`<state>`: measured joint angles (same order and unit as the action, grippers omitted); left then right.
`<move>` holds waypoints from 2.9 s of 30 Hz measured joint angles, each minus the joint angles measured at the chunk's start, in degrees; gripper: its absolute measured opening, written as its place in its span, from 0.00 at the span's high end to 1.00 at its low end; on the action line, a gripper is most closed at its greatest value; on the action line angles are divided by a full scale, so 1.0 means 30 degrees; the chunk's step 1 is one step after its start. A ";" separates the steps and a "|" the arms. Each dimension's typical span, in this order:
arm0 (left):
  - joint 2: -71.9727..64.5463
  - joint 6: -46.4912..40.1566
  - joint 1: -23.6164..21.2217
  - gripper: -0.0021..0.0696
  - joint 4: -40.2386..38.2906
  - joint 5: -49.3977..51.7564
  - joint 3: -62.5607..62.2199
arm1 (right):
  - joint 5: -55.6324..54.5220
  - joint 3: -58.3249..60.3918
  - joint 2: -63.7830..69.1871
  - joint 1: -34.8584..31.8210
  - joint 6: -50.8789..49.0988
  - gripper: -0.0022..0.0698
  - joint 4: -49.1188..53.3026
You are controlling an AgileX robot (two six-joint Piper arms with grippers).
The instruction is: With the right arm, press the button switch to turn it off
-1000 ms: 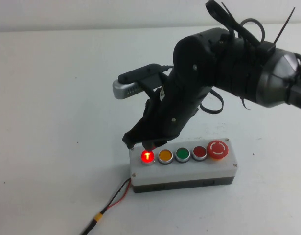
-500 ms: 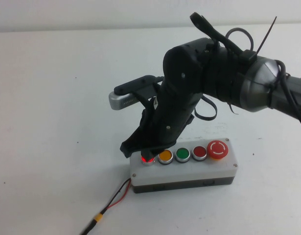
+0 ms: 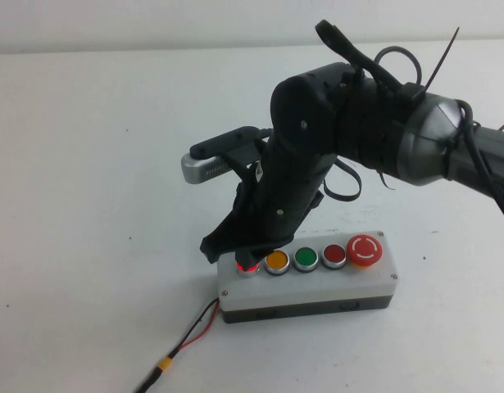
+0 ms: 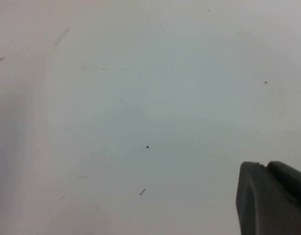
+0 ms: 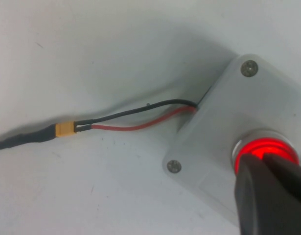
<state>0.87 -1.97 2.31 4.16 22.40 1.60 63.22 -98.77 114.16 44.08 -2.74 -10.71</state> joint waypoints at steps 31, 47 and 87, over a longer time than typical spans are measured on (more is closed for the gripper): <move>0.0000 0.0000 0.0000 0.97 0.0000 0.0000 0.0000 | 0.0086 0.6624 -1.2957 0.0158 0.0397 0.99 0.1529; 0.0000 0.0000 0.0000 0.97 0.0000 0.0000 0.0000 | 0.0439 0.9015 -1.4864 -0.0158 0.0439 0.99 0.3134; 0.0000 0.0000 0.0000 0.97 0.0000 0.0000 0.0000 | -1.4743 3.3419 -3.8211 -1.4388 0.0688 0.99 0.2274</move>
<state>0.87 -1.97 2.31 4.16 22.40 1.60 18.99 1.48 -0.47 0.92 -0.68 -3.88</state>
